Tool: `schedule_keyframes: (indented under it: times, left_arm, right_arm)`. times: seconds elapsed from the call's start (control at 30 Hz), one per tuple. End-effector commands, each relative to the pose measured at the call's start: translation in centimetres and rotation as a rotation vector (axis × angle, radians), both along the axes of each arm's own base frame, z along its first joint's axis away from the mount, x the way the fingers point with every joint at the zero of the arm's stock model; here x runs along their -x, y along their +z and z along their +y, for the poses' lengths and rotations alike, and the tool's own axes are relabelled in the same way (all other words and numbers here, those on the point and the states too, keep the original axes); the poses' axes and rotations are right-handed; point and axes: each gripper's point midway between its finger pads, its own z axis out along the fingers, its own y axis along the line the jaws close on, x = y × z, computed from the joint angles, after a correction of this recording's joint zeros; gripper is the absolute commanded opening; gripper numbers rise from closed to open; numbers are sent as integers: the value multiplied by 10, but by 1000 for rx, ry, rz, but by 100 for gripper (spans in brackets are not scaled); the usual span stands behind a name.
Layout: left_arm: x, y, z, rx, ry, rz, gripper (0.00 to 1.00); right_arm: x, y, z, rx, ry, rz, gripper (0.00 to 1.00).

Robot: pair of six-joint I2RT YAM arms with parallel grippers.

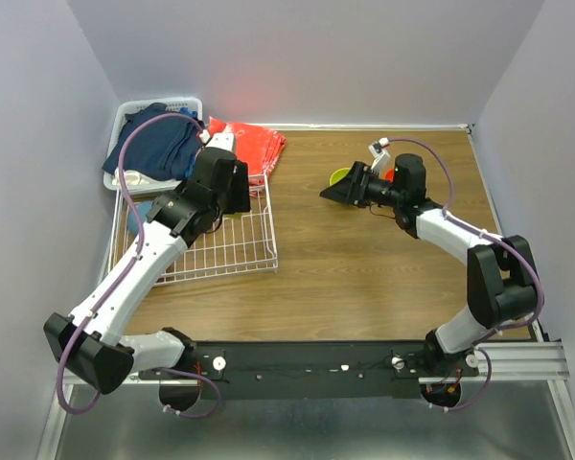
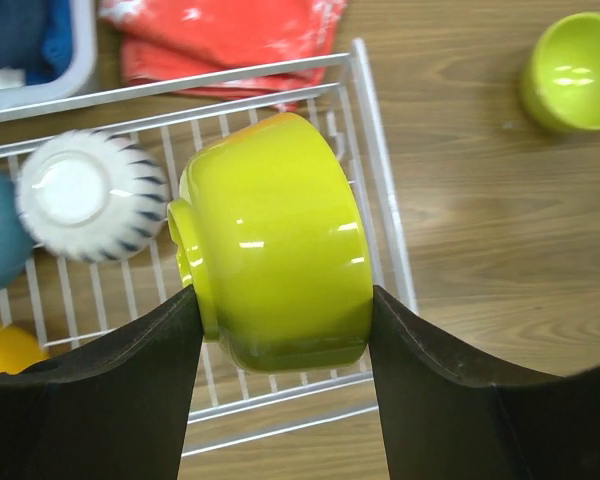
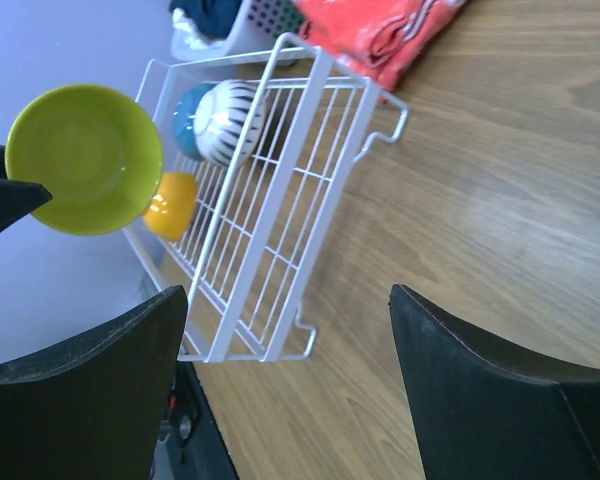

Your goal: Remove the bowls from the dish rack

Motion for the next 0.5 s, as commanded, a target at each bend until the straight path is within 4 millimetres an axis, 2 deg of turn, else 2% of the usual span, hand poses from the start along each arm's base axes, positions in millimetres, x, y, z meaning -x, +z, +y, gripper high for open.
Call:
schedule_keyframes:
  times: [0.0, 0.03, 0.07, 0.13, 0.2, 0.23, 0.3, 0.47]
  left_arm:
    - [-4, 37, -40, 266, -113, -125, 33]
    - [-2, 35, -46, 297, -135, -120, 33]
    - [-2, 45, -52, 350, -144, -147, 33]
    - [1, 45, -61, 397, -173, -150, 33]
    - [1, 55, -69, 466, -196, -179, 33]
    - [1, 51, -70, 475, -191, -176, 33]
    - [5, 57, -79, 531, -229, -181, 33]
    - [5, 55, -88, 585, -249, -182, 33]
  right_arm:
    - [12, 20, 36, -123, 135, -12, 89]
    - [13, 21, 41, -133, 147, -9, 89]
    - [15, 23, 48, -142, 166, -11, 89]
    - [14, 26, 58, -171, 190, -8, 89]
    - [15, 30, 69, -194, 217, -8, 88]
    - [15, 24, 73, -197, 225, 9, 86]
    - [16, 26, 81, -219, 246, 19, 84]
    - [17, 24, 97, -257, 293, 41, 80]
